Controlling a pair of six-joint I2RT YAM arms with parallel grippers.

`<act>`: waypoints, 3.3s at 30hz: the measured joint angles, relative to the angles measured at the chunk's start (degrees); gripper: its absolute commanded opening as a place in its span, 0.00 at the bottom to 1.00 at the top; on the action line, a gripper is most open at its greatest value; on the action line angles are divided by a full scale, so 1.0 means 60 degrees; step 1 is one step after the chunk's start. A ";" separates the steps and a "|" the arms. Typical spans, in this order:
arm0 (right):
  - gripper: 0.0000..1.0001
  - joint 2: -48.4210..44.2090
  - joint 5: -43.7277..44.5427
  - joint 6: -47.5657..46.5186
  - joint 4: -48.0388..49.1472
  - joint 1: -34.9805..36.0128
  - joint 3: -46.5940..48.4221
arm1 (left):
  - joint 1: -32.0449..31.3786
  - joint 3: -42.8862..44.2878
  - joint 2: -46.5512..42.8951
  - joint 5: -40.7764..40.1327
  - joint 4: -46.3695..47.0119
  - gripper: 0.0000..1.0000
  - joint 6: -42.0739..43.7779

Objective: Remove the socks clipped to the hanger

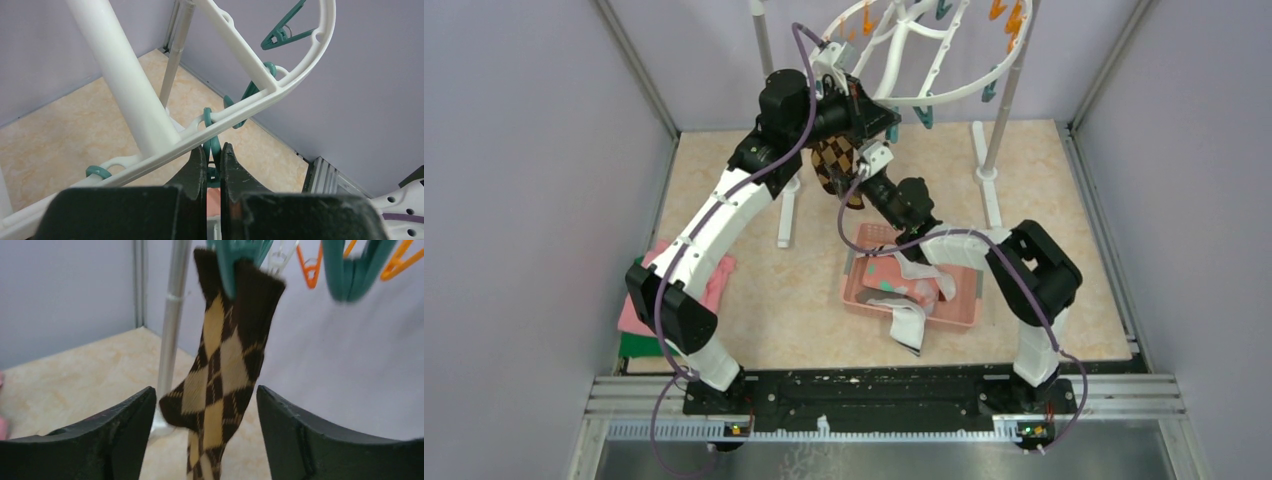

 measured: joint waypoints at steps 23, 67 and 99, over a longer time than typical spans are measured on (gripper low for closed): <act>0.00 -0.3136 0.0375 0.0863 0.0809 -0.0321 -0.2113 | 0.1082 -0.2561 -0.2911 0.0474 -0.1235 0.99 0.0772; 0.00 -0.4473 -0.2011 0.6433 0.0652 -0.0408 -0.3450 | 0.1490 -0.2849 -0.1424 0.3996 0.1963 0.74 -0.1916; 0.00 -0.2812 -0.3934 1.1570 0.3956 -0.1268 -0.3144 | 0.1490 -0.2659 -0.0750 0.4495 0.3191 0.51 -0.3191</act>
